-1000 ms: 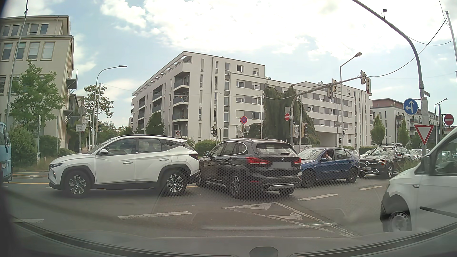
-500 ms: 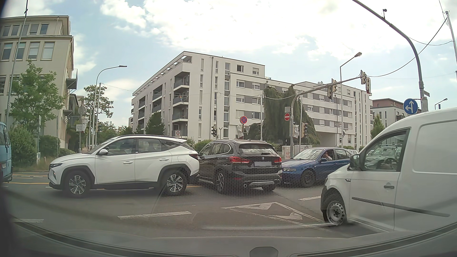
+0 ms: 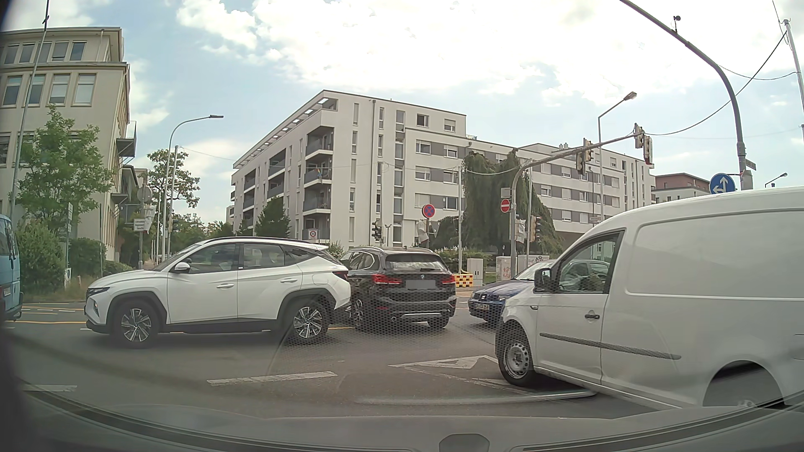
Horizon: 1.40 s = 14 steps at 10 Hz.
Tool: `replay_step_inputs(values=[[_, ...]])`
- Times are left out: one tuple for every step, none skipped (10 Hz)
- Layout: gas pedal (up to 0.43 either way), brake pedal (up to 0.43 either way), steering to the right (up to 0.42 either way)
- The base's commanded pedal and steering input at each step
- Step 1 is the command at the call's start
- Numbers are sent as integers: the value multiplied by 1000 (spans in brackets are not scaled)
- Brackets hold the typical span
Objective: Follow the waypoints while adhering to traffic rules and regulations
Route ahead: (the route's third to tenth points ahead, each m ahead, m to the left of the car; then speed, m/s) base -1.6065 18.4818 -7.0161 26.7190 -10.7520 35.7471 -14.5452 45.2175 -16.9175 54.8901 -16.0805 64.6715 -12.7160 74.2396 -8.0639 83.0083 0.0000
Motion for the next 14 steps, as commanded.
replay_step_inputs(values=[[0, 335, -882], [0, 335, -881], [0, 335, -882], [0, 341, -881], [0, 335, -882], [0, 335, -881], [0, 335, -881], [0, 335, -882], [0, 335, -881], [0, 335, -881], [0, 335, -881], [0, 335, -882], [0, 341, -881], [0, 335, -882]])
